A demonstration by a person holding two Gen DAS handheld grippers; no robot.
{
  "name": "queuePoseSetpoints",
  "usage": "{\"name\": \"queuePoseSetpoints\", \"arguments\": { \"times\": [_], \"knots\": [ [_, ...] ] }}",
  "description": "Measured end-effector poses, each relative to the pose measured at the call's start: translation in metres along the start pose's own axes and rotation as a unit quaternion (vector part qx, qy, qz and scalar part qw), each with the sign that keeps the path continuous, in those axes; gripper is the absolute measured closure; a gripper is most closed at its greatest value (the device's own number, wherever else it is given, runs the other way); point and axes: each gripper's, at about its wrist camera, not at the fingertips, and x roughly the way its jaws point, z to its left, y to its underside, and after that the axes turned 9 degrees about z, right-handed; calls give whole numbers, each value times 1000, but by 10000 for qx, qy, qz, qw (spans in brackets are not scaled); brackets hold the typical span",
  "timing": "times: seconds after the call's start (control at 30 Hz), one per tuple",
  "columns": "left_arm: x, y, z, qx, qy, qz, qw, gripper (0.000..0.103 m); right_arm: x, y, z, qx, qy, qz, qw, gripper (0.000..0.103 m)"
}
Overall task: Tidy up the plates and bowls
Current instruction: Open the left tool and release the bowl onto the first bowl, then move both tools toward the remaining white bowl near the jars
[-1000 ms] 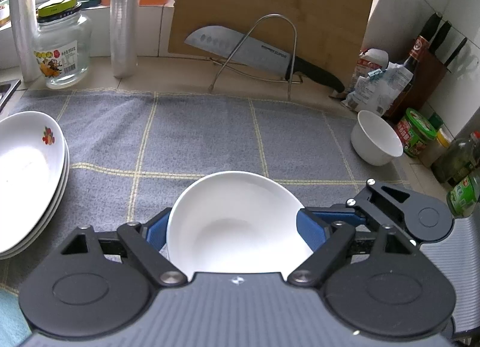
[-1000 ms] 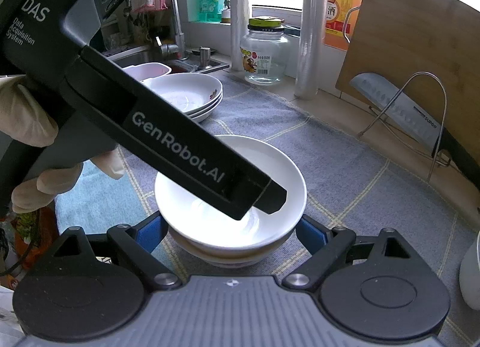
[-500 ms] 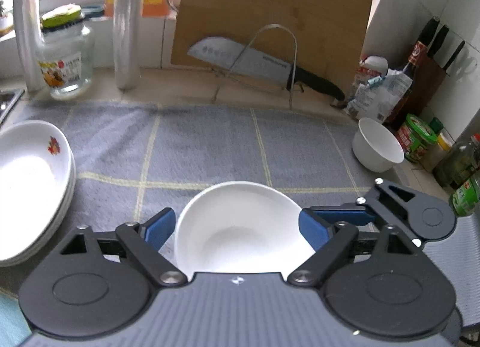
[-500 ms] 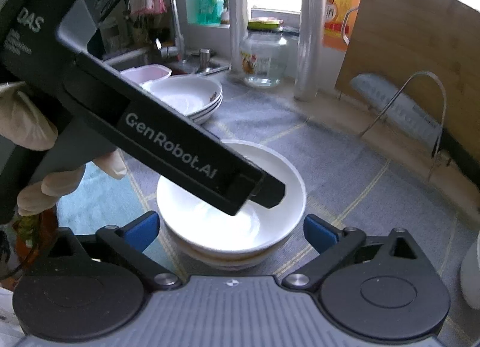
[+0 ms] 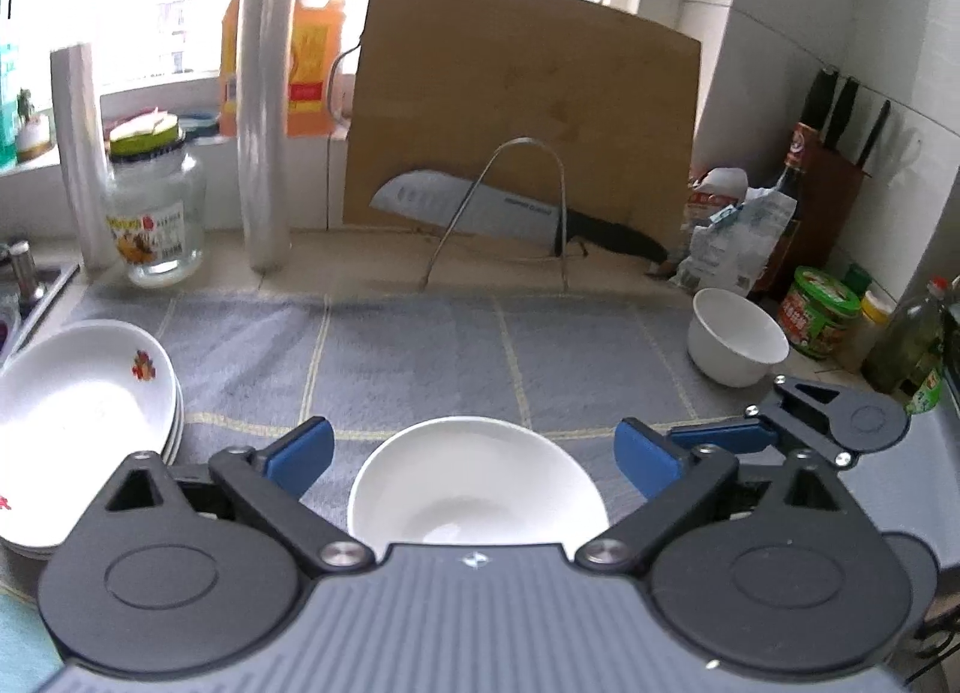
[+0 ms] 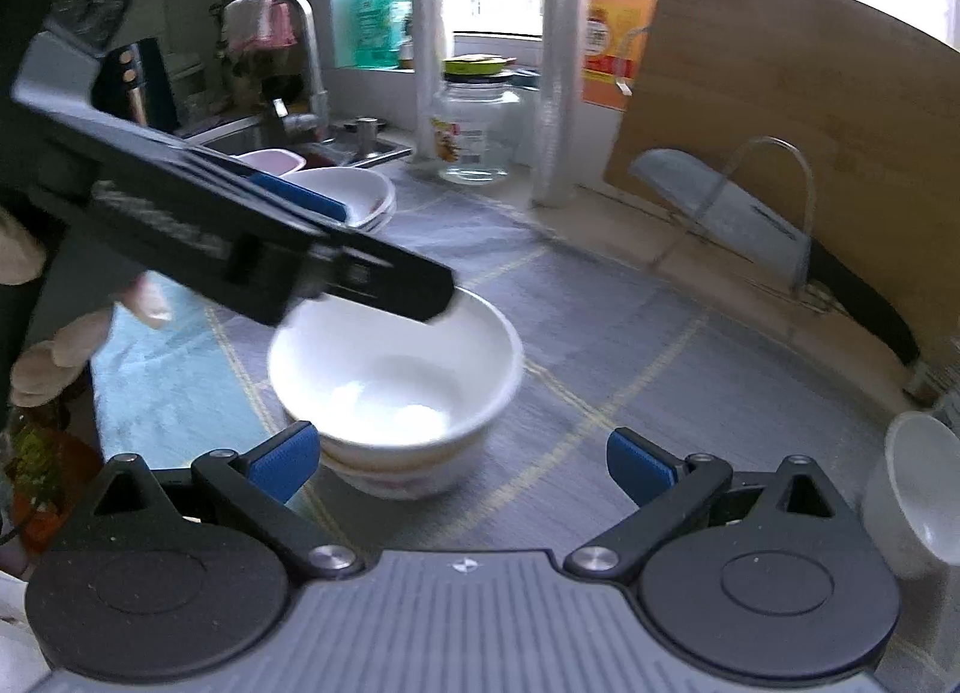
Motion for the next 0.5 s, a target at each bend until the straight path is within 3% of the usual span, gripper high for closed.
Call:
{"name": "queuePoseSetpoints", "arguments": {
  "times": [0.2,0.5],
  "knots": [
    [-3,-1,-22,86,28,-27,10000,3,-15,21,-23,224,237,23,9995,0],
    [3,-3,-61,396,507,-67,9979,3,-36,47,-61,868,972,144,9914,0]
  ]
}}
